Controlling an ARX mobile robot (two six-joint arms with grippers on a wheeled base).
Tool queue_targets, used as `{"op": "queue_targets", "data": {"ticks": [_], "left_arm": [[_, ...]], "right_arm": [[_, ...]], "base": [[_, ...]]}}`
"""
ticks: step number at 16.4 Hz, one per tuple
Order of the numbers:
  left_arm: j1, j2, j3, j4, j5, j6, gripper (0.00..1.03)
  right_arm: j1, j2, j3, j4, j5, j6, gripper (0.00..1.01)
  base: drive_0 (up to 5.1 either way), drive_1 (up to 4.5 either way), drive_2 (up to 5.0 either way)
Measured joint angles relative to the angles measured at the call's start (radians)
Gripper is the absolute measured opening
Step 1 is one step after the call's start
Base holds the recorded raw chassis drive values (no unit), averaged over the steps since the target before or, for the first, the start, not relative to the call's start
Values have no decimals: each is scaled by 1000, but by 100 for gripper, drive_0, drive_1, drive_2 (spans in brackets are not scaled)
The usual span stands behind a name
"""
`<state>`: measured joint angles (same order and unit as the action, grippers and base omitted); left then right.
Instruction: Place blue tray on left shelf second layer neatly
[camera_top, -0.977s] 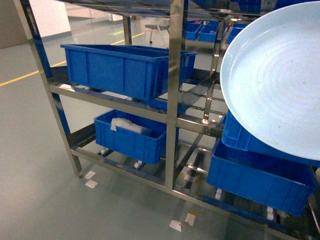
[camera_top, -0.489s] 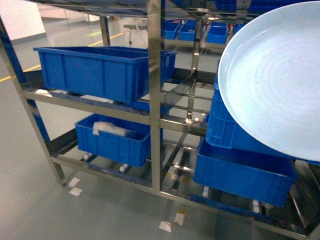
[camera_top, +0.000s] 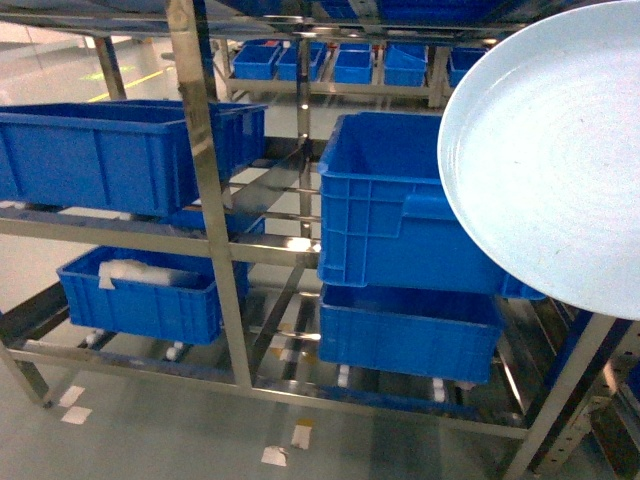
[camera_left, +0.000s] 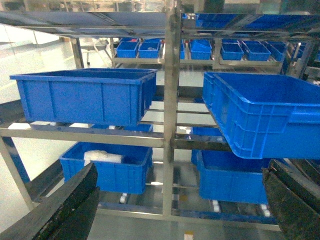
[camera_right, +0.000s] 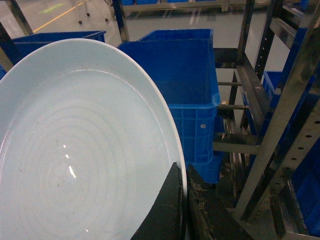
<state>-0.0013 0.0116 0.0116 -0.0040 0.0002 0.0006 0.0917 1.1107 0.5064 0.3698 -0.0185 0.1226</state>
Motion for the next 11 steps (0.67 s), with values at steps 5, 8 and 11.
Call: {"op": "queue_targets", "data": {"ticks": [5, 8, 11], "left_arm": [[0, 0, 0, -1, 0, 0, 98], [0, 0, 0, -2, 0, 0, 98], [0, 0, 0, 0, 0, 0, 98]], "right_arm": [[0, -1, 0, 0, 3, 0, 2], [0, 0, 0, 0, 3, 0, 2], [0, 0, 0, 2, 2, 0, 2]], "base": [[3, 431, -426], [3, 431, -426], [7, 410, -395]]}}
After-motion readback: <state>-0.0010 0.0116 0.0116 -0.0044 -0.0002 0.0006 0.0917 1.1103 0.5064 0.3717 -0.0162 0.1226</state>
